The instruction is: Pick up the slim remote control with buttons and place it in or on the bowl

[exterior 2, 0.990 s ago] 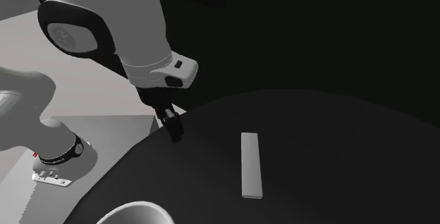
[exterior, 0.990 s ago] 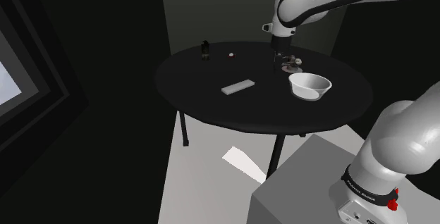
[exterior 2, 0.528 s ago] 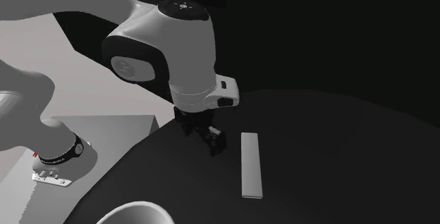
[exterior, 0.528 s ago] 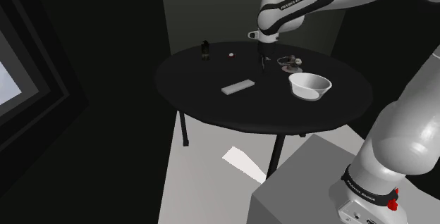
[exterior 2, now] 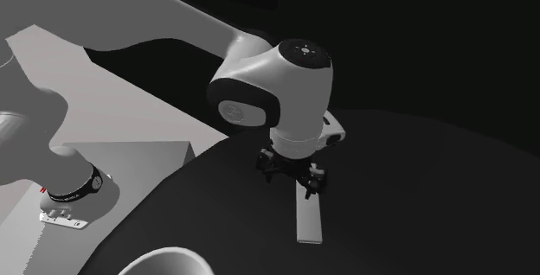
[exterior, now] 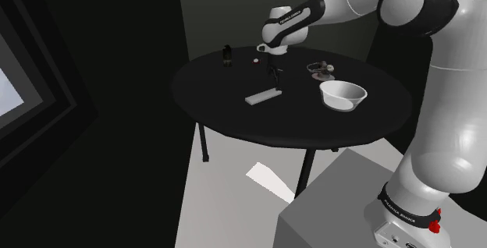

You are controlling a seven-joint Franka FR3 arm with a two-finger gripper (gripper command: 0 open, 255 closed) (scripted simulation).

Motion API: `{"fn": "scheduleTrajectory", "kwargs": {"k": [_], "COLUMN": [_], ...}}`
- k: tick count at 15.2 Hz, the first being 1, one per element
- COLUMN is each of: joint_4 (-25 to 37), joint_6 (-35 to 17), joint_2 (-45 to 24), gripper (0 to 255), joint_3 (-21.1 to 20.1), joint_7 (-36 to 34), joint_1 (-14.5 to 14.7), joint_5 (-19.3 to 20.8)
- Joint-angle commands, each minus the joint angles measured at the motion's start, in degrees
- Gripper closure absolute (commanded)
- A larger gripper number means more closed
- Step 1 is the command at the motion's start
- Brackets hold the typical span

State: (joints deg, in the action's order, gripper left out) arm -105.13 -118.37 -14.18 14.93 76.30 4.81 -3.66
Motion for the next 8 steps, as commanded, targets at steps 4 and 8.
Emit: {"fn": "scheduleTrajectory", "kwargs": {"k": [4,8], "joint_4": [12.08,10.63], "joint_6": [1.46,-1.12], "joint_2": [-11.49,-12.63], "gripper": [0,0], "joint_3": [-2.55,-2.76], "joint_7": [9.61,9.81], "joint_1": [-1.63,-1.72], "joint_5": [-2.4,-2.7]}}
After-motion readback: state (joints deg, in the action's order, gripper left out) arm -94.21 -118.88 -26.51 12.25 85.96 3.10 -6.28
